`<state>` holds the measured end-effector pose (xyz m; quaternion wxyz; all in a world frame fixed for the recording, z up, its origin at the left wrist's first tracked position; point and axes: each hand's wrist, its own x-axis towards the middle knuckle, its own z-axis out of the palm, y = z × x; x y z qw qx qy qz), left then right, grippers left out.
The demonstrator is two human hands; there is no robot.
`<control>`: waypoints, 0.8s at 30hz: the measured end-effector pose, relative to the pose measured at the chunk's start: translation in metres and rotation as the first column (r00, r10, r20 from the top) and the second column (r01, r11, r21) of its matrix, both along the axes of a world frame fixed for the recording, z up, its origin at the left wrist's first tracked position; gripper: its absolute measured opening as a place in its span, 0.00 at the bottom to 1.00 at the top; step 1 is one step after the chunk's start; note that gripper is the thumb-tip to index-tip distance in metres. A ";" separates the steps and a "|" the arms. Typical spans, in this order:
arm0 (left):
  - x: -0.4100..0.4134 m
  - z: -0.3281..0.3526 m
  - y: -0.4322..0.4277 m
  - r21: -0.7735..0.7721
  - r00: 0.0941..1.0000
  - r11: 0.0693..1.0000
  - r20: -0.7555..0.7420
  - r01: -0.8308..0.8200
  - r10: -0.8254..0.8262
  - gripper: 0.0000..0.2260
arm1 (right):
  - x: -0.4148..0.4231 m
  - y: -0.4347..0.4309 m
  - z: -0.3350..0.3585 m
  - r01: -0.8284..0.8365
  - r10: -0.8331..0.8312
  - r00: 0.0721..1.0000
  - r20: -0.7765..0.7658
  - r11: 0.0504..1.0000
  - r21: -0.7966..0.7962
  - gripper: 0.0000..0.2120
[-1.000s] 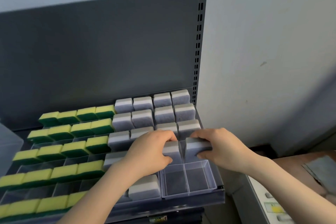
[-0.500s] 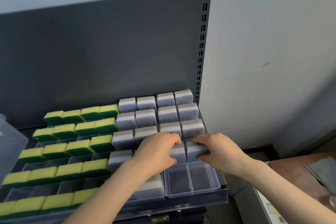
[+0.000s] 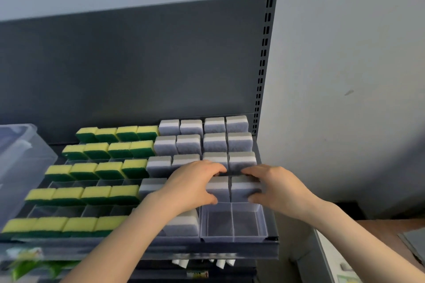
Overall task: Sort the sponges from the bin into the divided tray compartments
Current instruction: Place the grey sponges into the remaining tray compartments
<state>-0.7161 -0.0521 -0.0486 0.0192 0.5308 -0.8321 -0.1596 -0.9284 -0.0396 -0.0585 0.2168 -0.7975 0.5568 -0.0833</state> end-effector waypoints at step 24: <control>0.205 0.056 0.070 -0.299 0.770 0.811 0.270 -0.503 0.578 0.19 | 0.166 -0.011 0.063 -0.245 0.210 0.966 -0.152 0.929 -0.276 0.21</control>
